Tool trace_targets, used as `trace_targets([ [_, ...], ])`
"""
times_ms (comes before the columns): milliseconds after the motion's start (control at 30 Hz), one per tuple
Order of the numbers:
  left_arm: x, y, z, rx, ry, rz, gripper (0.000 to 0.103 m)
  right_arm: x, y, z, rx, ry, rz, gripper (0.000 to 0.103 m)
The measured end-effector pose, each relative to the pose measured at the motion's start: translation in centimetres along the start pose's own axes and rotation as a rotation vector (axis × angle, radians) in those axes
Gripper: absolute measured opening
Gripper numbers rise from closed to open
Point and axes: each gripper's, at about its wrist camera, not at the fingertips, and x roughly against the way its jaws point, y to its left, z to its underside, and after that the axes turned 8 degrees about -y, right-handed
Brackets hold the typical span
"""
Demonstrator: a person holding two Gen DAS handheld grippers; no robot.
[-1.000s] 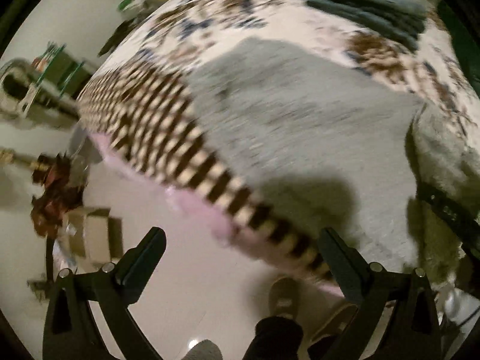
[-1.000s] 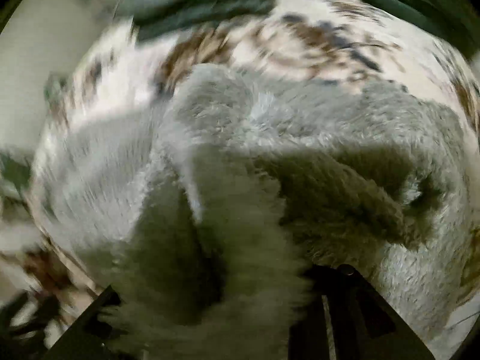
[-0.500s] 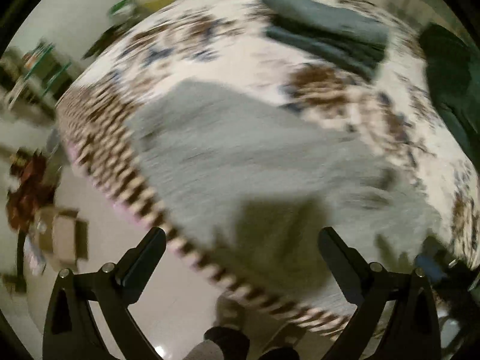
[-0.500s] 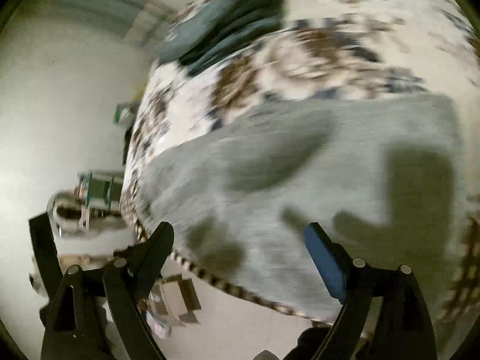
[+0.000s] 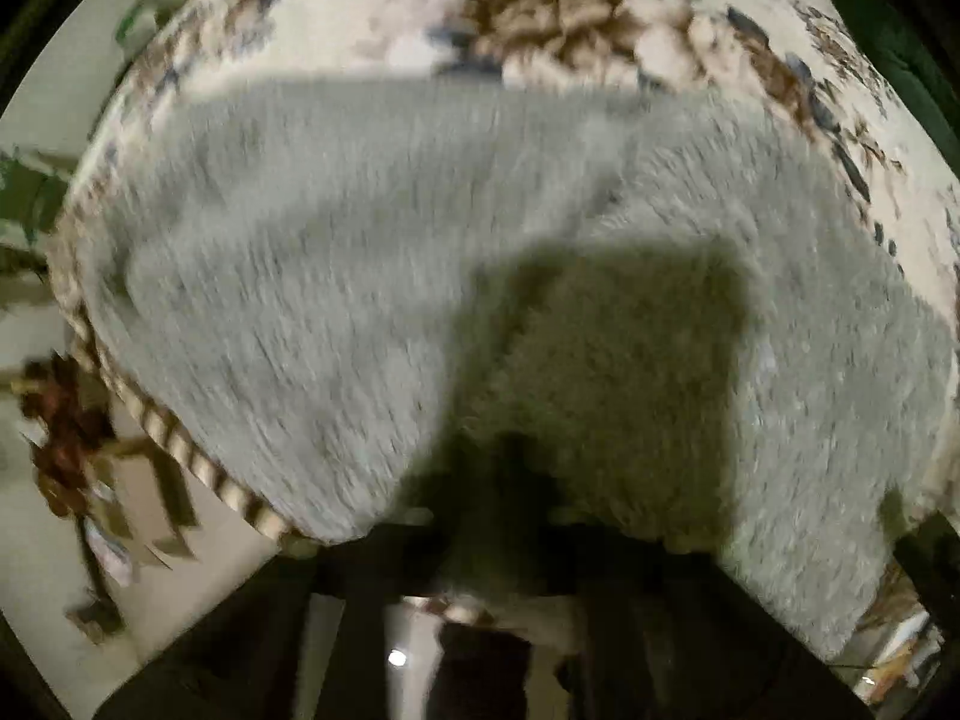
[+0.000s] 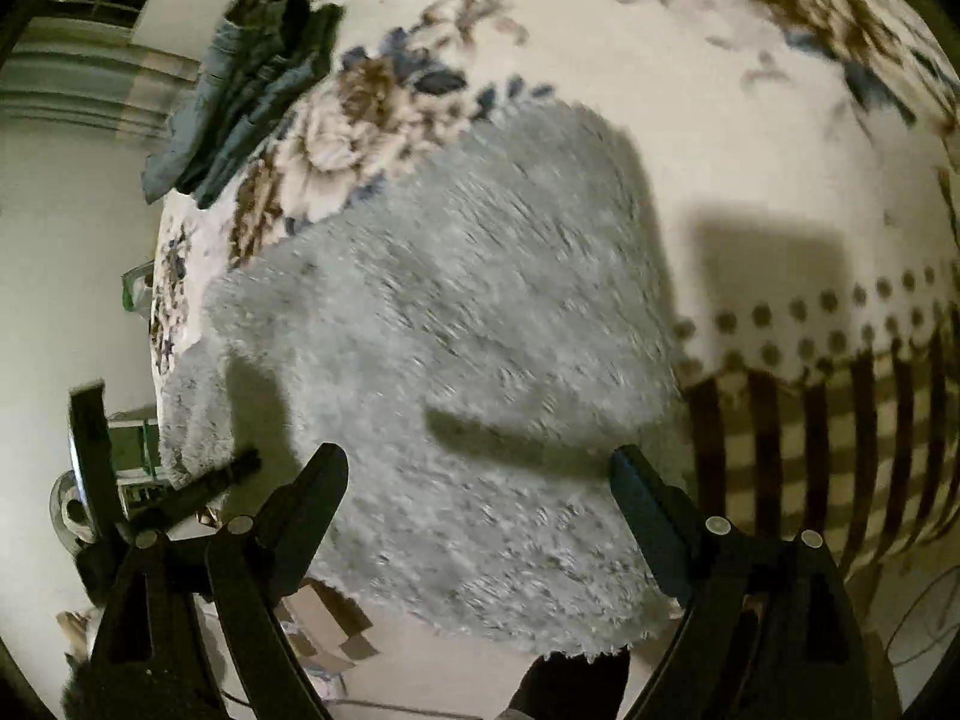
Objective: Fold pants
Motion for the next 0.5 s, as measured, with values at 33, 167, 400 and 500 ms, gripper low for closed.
trace_targets([
  [33,0.3,0.4,0.6,0.023,-0.026,0.013,0.005,-0.4,0.3,0.1,-0.002,0.004,0.002,0.091],
  [167,2.5,2.3,2.4,0.079,-0.114,0.021,0.004,-0.6,0.8,0.8,0.039,0.013,0.018,0.091],
  [400,2.1,4.0,2.4,0.149,-0.097,0.095,0.009,-1.7,2.6,0.6,0.107,0.035,0.066,0.091],
  [500,3.7,4.6,2.1,0.193,-0.134,0.13,0.022,-1.5,3.9,0.4,0.129,0.015,0.094,0.093],
])
